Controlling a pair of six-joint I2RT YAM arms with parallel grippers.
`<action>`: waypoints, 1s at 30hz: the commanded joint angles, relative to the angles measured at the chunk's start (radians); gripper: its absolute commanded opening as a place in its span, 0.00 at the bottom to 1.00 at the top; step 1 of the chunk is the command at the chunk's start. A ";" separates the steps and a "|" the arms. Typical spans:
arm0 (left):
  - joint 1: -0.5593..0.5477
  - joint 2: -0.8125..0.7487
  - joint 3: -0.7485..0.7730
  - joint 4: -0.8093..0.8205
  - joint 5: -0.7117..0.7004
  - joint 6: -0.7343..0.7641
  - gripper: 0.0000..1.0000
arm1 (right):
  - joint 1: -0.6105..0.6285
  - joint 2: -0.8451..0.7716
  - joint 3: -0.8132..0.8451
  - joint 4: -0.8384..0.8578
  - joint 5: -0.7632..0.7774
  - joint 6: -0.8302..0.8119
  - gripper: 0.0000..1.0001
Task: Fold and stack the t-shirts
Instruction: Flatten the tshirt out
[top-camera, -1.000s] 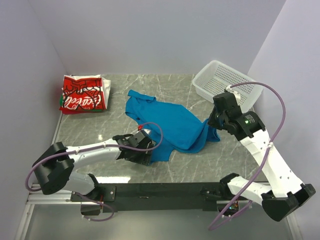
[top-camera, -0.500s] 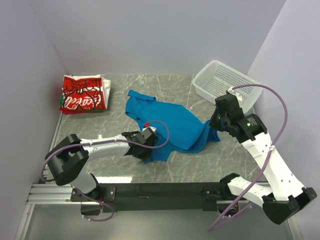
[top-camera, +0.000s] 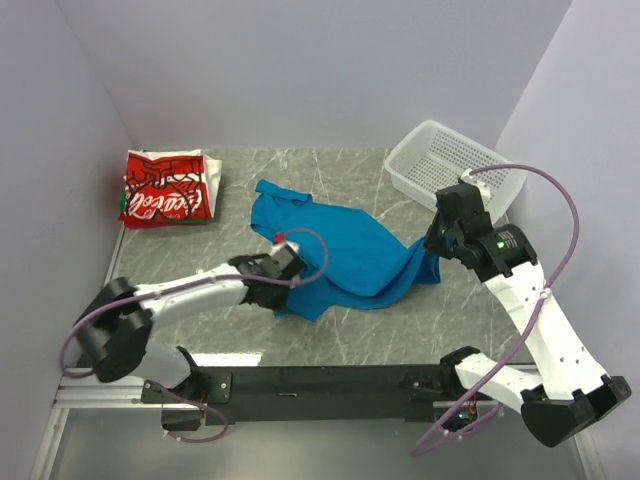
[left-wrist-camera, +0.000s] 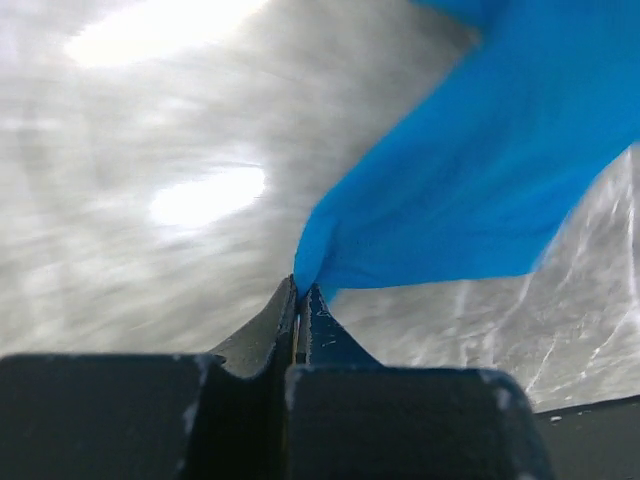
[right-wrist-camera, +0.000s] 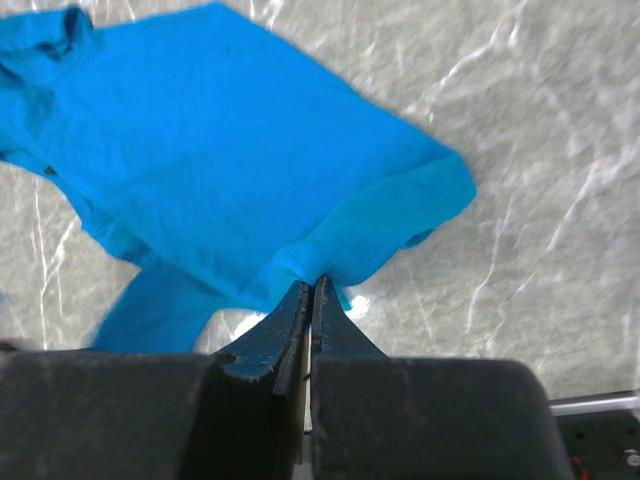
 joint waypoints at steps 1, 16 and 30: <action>0.085 -0.157 0.124 -0.172 -0.146 -0.011 0.00 | -0.036 0.028 0.104 0.029 0.032 -0.070 0.00; 0.507 -0.066 1.231 -0.542 -0.395 0.246 0.00 | -0.177 0.310 0.766 -0.053 -0.010 -0.246 0.00; 0.507 -0.369 1.341 -0.309 -0.064 0.404 0.00 | -0.176 0.116 0.852 -0.112 -0.321 -0.294 0.00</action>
